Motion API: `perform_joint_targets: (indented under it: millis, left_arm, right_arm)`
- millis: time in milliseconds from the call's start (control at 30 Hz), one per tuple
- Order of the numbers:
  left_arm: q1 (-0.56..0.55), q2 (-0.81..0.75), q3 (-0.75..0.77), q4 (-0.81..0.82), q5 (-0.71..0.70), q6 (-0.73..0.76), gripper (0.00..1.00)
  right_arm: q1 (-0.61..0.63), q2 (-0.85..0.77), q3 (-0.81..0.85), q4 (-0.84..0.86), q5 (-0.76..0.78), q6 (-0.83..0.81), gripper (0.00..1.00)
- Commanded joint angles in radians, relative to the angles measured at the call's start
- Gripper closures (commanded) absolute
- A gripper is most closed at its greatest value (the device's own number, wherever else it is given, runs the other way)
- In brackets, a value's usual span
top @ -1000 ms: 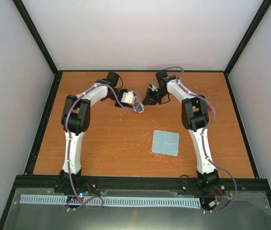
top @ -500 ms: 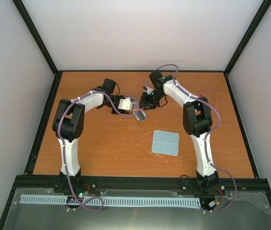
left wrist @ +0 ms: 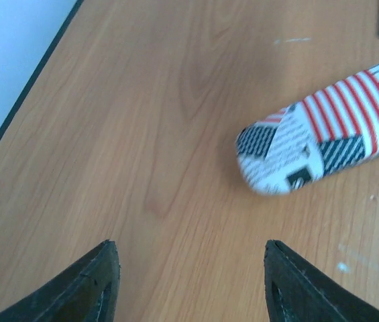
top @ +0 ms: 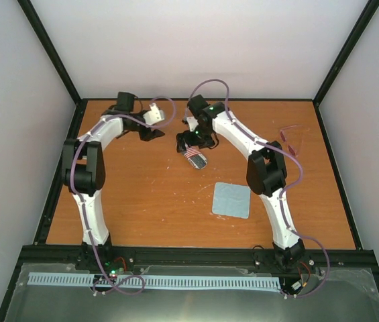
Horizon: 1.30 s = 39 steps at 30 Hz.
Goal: Organize the sunglasses
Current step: Pick up the sunglasses case from the center of the board.
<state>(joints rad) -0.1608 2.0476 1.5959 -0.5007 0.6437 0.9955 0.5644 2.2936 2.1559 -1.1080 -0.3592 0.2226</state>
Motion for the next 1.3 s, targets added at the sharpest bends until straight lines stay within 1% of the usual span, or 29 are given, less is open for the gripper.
perform_joint_targets:
  millis: [0, 133, 300, 500, 700, 767, 867, 933, 1000, 1033, 1100, 1133, 1200, 1267]
  left_arm:
    - [0.072, -0.060, -0.012, -0.058, 0.055, -0.111, 0.40]
    - [0.130, -0.079, -0.017, -0.082, 0.086, -0.127, 0.40]
    - [0.174, -0.088, -0.005, -0.105, 0.108, -0.135, 0.40]
    - [0.202, -0.105, -0.019, -0.119, 0.124, -0.118, 0.40]
    - [0.221, -0.107, -0.038, -0.119, 0.142, -0.107, 0.40]
    - [0.222, -0.106, -0.041, -0.118, 0.143, -0.107, 0.40]
    - [0.222, -0.106, -0.044, -0.114, 0.151, -0.112, 0.40]
    - [0.223, -0.106, -0.047, -0.112, 0.157, -0.118, 0.40]
    - [0.223, -0.105, -0.051, -0.110, 0.164, -0.118, 0.41]
    - [0.222, -0.104, -0.052, -0.108, 0.167, -0.122, 0.41]
    - [0.222, -0.102, -0.051, -0.107, 0.174, -0.127, 0.41]
    - [0.222, -0.101, -0.051, -0.107, 0.177, -0.129, 0.41]
    - [0.223, -0.103, -0.053, -0.105, 0.186, -0.132, 0.41]
    - [0.222, -0.103, -0.054, -0.101, 0.194, -0.140, 0.41]
  right_arm:
    - [0.024, 0.009, -0.057, -0.006, 0.135, -0.133, 0.00]
    - [0.026, 0.025, -0.070, 0.010, 0.228, -0.168, 0.00]
    - [0.026, 0.060, -0.064, 0.054, 0.291, -0.186, 0.00]
    - [0.027, 0.128, 0.000, 0.036, 0.182, -0.187, 0.00]
    - [0.036, 0.142, -0.028, 0.030, 0.191, -0.188, 0.01]
    - [0.037, 0.145, -0.026, 0.023, 0.198, -0.187, 0.08]
    - [0.036, 0.138, -0.025, 0.018, 0.206, -0.189, 0.14]
    - [0.037, 0.132, -0.024, 0.017, 0.205, -0.188, 0.21]
    - [0.036, 0.135, -0.020, 0.010, 0.196, -0.193, 0.43]
    - [0.036, 0.139, -0.018, 0.007, 0.192, -0.193, 0.52]
    - [0.036, 0.141, -0.016, 0.000, 0.181, -0.192, 0.63]
    - [0.036, 0.141, -0.016, -0.002, 0.177, -0.191, 0.66]
    - [0.036, 0.140, -0.019, -0.008, 0.173, -0.191, 0.69]
    - [0.037, 0.137, -0.019, -0.013, 0.174, -0.192, 0.70]
